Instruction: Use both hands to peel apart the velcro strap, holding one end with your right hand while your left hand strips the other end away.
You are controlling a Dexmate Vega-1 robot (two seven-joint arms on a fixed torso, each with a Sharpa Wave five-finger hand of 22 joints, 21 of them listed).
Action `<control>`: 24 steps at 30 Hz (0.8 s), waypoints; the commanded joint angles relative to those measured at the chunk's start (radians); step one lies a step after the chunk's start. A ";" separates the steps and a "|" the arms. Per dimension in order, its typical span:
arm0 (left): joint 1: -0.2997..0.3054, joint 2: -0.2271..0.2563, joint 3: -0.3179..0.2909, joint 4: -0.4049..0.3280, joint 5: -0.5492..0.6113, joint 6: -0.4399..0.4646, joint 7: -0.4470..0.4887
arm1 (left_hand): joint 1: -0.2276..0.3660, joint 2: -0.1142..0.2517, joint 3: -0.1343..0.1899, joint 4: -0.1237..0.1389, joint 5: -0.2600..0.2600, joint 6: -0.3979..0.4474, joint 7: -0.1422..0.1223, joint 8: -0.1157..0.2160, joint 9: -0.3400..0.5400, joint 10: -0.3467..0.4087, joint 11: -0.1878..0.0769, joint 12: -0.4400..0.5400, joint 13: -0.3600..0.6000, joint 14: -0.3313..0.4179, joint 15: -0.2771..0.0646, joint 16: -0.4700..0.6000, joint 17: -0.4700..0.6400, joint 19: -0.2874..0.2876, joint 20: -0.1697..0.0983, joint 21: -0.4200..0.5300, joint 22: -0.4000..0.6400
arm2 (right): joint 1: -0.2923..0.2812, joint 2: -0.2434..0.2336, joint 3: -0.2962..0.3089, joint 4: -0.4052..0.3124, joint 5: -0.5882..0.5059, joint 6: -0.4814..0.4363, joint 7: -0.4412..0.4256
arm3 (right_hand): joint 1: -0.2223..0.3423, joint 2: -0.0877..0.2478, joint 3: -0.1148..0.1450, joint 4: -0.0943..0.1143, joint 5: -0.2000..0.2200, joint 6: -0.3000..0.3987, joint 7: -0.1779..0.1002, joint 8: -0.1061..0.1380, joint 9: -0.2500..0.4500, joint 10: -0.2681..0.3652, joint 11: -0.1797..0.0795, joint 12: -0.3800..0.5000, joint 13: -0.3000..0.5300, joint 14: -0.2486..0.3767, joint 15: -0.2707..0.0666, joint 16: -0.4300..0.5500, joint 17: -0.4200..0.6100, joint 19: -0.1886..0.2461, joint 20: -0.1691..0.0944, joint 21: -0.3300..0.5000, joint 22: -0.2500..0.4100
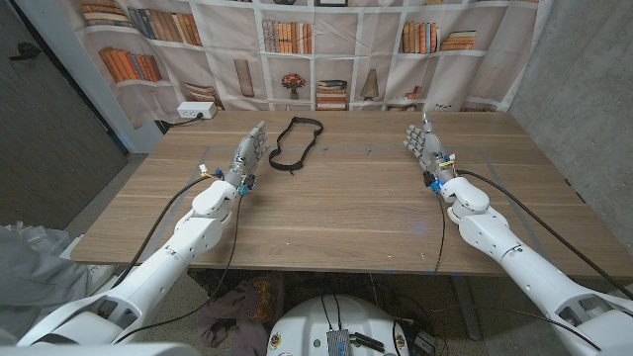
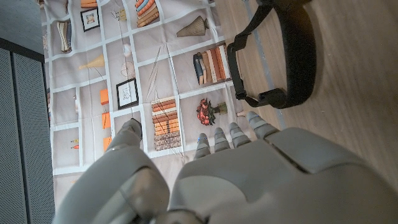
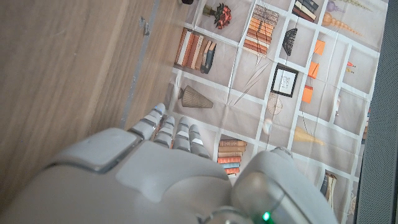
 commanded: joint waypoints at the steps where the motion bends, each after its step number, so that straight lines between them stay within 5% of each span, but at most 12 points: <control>1: 0.002 0.002 0.000 0.004 -0.001 -0.005 -0.008 | 0.010 0.001 0.005 -0.002 0.003 0.005 -0.005 0.006 0.001 -0.005 0.002 0.008 0.003 -0.010 0.000 0.007 0.005 0.001 0.009 0.008 0.003 | 0.005 0.003 -0.010 0.007 0.001 -0.007 0.014 | 0.011 0.002 -0.003 0.002 0.004 -0.002 0.007 0.006 0.003 -0.001 0.008 0.006 0.004 -0.004 0.010 0.006 0.003 -0.004 0.007 0.005 0.001; 24: 0.044 0.094 0.000 -0.131 0.065 0.053 0.047 | 0.023 0.006 0.006 -0.010 0.005 0.091 -0.001 0.030 0.003 0.007 0.009 0.011 0.003 -0.020 0.007 0.004 0.005 -0.003 0.014 0.006 0.003 | -0.011 -0.029 -0.003 -0.031 -0.005 -0.027 0.007 | 0.015 0.004 -0.002 -0.002 0.004 -0.007 0.007 0.004 0.004 -0.004 0.010 0.006 0.004 -0.009 0.013 0.005 0.003 -0.011 0.008 0.003 0.001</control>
